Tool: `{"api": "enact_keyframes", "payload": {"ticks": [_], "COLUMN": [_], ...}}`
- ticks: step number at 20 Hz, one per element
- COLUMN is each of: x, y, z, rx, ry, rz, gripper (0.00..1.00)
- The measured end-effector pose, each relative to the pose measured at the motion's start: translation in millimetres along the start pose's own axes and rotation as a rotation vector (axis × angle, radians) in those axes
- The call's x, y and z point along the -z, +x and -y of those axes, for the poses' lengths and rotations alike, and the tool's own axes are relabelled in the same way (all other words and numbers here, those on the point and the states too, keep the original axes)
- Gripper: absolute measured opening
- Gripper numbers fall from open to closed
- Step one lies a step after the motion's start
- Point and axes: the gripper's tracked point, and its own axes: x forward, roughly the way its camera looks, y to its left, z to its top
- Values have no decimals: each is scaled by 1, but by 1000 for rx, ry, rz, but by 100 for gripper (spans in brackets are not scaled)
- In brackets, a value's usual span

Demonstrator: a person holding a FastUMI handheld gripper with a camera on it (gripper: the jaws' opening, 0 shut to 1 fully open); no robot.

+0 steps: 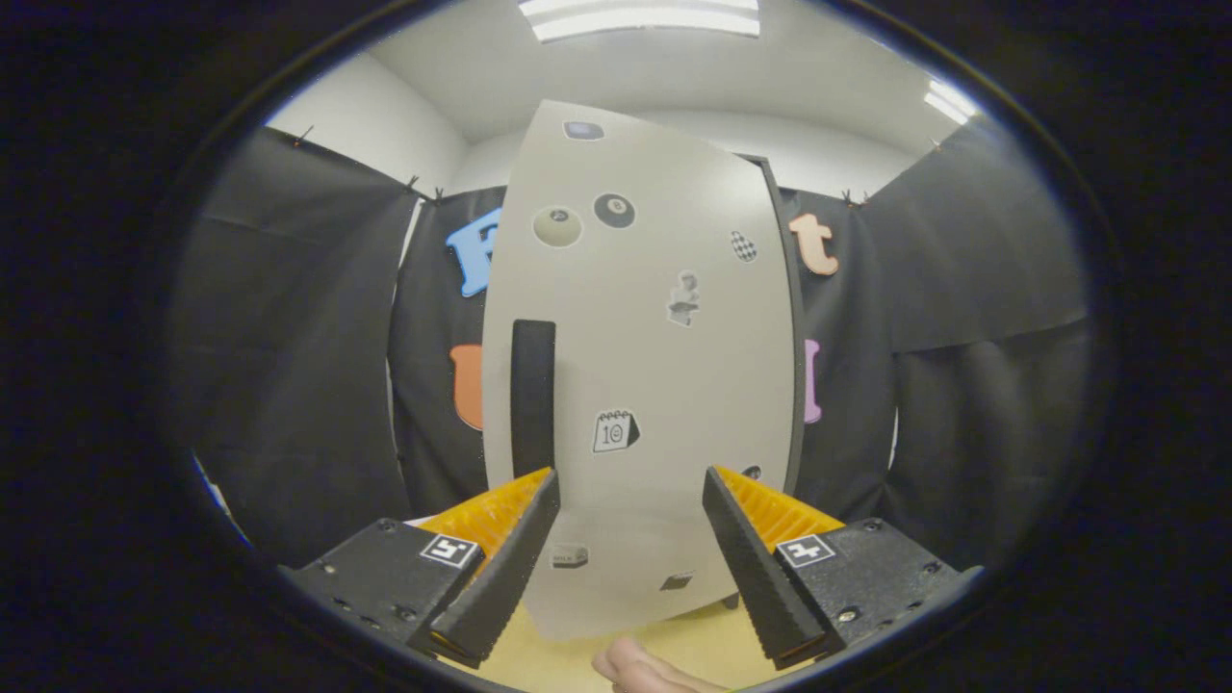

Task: Open the shoe cabinet door, grab the shoes and put them into the shoe cabinet, then close the shoe cabinet door.

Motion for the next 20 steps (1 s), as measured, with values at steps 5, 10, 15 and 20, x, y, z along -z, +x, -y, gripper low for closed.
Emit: {"api": "enact_keyframes", "payload": {"ticks": [5, 10, 15, 20], "x": [23, 28, 29, 45], "y": [-42, -62, -77, -77], "z": [22, 14, 28, 14], "rx": [24, -12, 19, -6], "ry": [59, -6, 40, 20], "rz": [17, 5, 38, 80], "gripper": [97, 98, 98, 98]}}
